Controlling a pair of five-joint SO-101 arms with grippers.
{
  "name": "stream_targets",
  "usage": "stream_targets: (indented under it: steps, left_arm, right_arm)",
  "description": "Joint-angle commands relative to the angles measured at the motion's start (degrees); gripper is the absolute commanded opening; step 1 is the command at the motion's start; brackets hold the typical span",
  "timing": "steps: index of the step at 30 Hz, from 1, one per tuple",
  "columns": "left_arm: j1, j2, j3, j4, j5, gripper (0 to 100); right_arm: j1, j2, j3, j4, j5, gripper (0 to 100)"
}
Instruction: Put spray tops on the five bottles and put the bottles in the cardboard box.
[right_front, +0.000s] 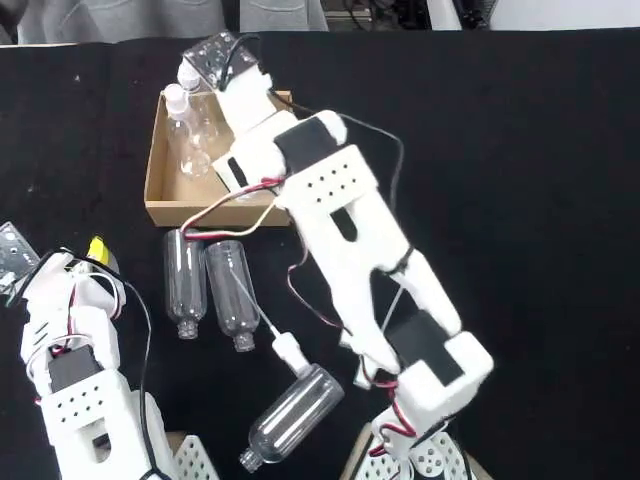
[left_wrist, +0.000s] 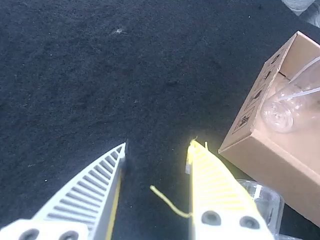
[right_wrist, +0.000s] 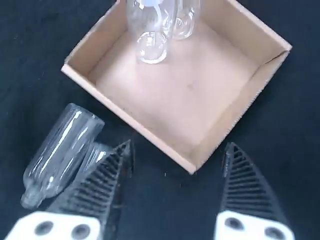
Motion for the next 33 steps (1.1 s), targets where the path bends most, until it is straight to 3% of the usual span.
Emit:
stream_targets:
  steps: [1,19,33]
  left_arm:
    - [-0.57,-0.88,-0.57,-1.14,0.26,18]
    - [-0.48,-0.88,-0.57,-1.14,0.26,18]
    - [-0.48,-0.88,-0.57,-1.14,0.26,18]
  right_arm:
    - [1.32,-7.34,-1.36,7.12,0.0,23.7]
    - [1.49,-10.24,3.12,13.36,0.09,23.7]
    - [1.58,-28.62,14.02,12.84,0.09,23.8]
